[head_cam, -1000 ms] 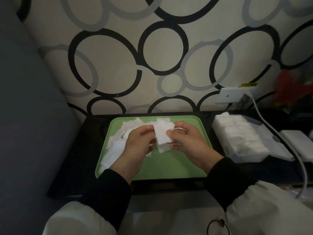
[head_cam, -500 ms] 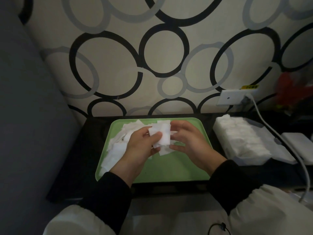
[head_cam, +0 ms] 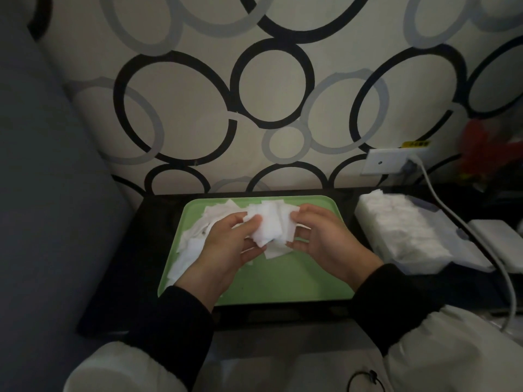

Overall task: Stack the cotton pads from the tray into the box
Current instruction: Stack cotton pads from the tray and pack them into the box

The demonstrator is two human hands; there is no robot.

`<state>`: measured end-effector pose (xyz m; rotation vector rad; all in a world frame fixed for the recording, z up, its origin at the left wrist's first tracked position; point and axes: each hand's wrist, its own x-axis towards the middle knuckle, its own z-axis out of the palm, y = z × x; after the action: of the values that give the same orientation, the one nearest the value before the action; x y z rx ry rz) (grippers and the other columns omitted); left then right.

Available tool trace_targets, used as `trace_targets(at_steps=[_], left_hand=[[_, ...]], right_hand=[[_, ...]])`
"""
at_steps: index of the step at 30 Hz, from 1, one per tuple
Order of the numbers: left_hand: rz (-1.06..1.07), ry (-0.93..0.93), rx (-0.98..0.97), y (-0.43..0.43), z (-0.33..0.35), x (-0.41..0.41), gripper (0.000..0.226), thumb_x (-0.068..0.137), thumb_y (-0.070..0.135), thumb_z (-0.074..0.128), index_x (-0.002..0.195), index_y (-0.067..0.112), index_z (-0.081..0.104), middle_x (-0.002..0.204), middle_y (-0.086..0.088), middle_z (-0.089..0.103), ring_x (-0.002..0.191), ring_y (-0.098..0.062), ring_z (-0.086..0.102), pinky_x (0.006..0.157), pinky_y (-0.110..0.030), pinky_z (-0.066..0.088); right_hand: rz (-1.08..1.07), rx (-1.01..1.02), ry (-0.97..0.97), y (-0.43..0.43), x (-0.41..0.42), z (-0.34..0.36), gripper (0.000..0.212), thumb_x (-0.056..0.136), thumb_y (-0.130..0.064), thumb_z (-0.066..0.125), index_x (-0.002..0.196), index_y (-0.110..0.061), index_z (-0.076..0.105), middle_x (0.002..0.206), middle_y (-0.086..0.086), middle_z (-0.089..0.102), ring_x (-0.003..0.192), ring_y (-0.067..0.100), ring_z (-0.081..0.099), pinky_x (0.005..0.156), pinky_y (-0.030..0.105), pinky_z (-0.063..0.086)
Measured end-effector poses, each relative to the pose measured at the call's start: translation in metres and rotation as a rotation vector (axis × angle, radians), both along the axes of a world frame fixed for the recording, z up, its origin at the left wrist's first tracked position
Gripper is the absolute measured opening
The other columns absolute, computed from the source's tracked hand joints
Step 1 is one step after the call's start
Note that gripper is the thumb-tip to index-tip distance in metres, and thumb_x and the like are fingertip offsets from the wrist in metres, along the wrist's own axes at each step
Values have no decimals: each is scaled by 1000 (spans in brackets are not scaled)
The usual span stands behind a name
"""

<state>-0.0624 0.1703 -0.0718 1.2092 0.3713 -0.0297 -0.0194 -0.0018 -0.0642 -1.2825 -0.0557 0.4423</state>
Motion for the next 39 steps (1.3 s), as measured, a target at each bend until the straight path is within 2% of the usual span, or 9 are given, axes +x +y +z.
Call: trace_targets(at_steps=[1,4,8,12,16,21,28,36,39], left_hand=[[18,8,-16,1,0,1,19,95,16,65,113,11,65,110,-13,74,92,-24,73,75,-34,60],[70,38,-56,3,0,2,29,93,12,66,121,5,62,115,-17,71,100,-29,72,76,-36,62],[41,22,9,-4,-1,0,27,95,8,64,121,7,62,115,-15,70,92,-25,72,64,-28,59],[-25,-15,58,-12,1,-2,23,95,9,63,117,8,70,110,-13,74,92,-23,73,66,-26,59],[-92,-66,56,-19,5,-6,20,95,8,61,111,10,72,104,-10,77,90,-21,75,70,-27,60],[-82,-50,40,-22,5,-3,19,96,4,59,109,9,72,98,-11,77,86,-23,75,67,-27,59],[-43,-35,-5,-24,6,-3,18,93,3,63,109,8,71,101,-12,77,88,-26,75,71,-31,62],[-47,-8,-15,-28,7,-2,22,99,7,53,114,5,69,104,-16,75,89,-30,75,70,-33,61],[8,46,-101,-30,11,-1,24,103,18,48,113,4,65,102,-17,75,83,-30,74,68,-36,62]], right_hand=[[-22,25,3,-1,0,3,3,88,-11,63,87,-9,60,102,14,66,94,31,66,79,42,55],[-49,125,7,-6,2,8,45,77,-16,62,113,11,57,115,26,63,97,33,66,90,51,52],[31,90,-35,-9,-1,11,9,93,-4,58,101,1,60,97,20,69,76,25,68,67,34,57],[27,-75,-103,1,-7,10,24,90,-4,65,112,5,60,105,31,67,86,34,67,80,53,56],[-109,-173,-164,8,-10,6,17,87,-1,69,103,-2,64,92,26,67,84,33,68,69,43,60],[-224,-291,-245,14,-13,4,14,88,-7,70,101,-9,66,94,8,69,90,29,70,73,47,60],[-279,-317,-270,14,-16,7,12,91,-9,66,101,-14,65,96,1,67,90,15,67,72,42,60],[-336,-378,-283,19,-15,-1,9,87,-11,69,91,-19,66,91,1,69,87,22,69,77,50,59],[-365,-413,-309,21,-13,-4,10,86,-13,70,87,-22,66,88,-2,69,85,19,69,78,50,59]])
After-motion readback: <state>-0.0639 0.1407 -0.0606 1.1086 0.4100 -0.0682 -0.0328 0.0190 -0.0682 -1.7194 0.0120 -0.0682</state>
